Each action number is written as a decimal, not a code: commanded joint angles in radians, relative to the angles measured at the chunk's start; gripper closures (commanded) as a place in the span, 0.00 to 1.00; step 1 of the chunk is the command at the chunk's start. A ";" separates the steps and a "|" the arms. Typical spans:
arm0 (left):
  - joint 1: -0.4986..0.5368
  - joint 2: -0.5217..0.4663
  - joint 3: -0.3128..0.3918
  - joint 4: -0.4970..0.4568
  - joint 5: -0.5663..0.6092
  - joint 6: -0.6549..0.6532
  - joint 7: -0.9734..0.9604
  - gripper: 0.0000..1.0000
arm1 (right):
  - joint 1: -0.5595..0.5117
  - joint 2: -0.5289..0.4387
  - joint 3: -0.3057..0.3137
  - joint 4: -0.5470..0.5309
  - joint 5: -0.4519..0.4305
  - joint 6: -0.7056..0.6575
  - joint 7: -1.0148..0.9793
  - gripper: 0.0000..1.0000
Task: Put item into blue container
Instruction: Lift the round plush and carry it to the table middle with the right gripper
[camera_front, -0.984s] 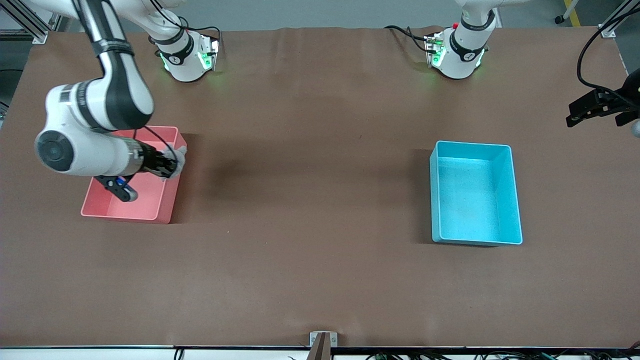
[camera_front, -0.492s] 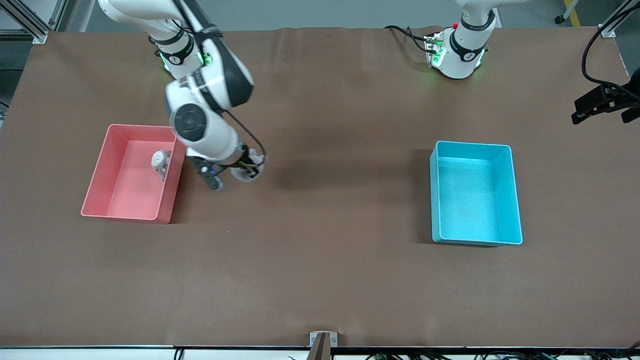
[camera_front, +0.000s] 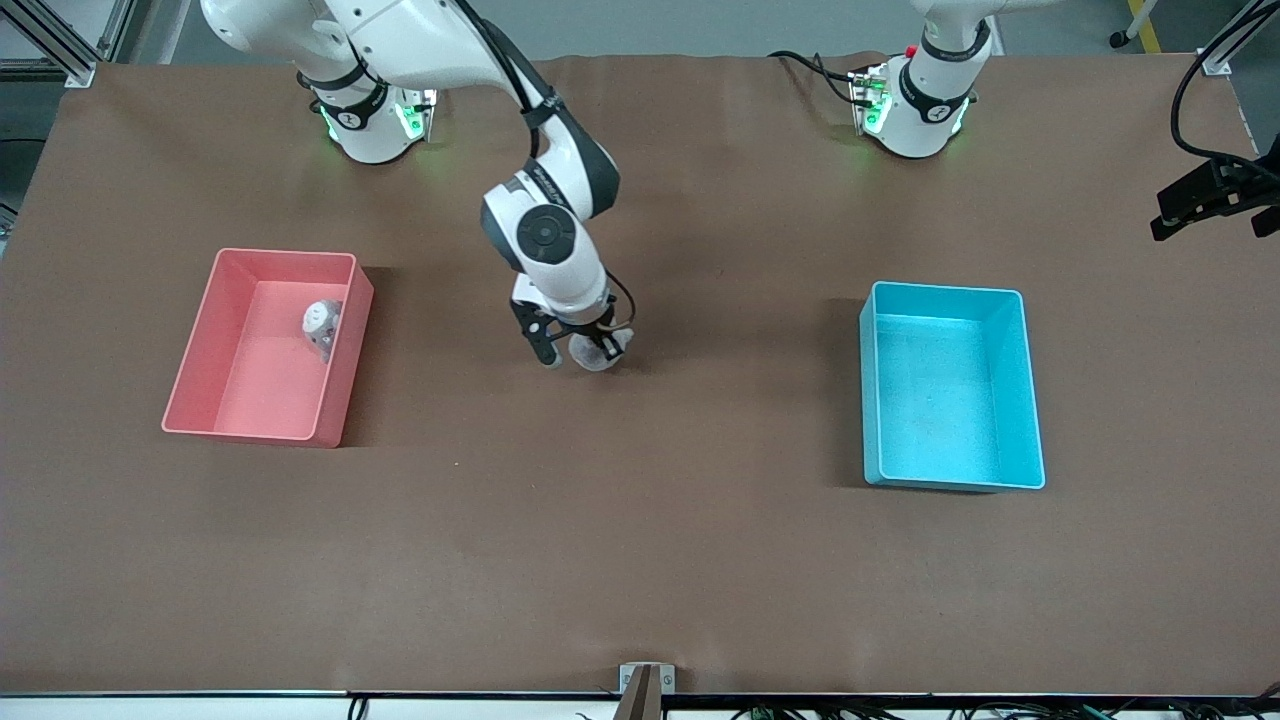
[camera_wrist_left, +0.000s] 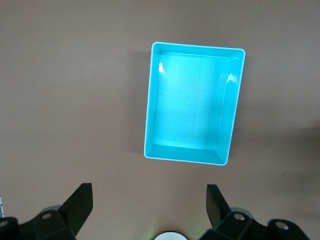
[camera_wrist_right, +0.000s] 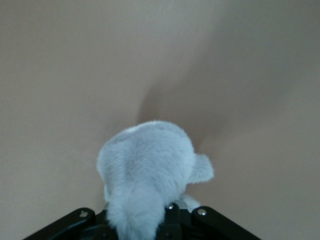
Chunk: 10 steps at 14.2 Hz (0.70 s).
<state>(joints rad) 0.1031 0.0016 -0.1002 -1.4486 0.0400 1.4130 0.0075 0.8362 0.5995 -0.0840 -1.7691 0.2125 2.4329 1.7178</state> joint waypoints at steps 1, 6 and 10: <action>0.018 -0.015 0.000 -0.004 0.017 -0.013 0.020 0.00 | -0.002 0.072 -0.013 0.118 0.018 -0.017 0.048 0.81; 0.021 -0.011 -0.001 -0.001 0.015 -0.006 0.020 0.00 | 0.024 0.072 0.001 0.132 0.083 -0.003 0.082 0.70; 0.020 -0.008 -0.004 0.000 0.014 -0.008 0.020 0.00 | 0.020 0.059 0.000 0.171 0.165 -0.015 0.085 0.00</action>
<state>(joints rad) 0.1189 0.0012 -0.0991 -1.4499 0.0411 1.4120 0.0075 0.8583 0.6660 -0.0795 -1.6232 0.3485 2.4310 1.7870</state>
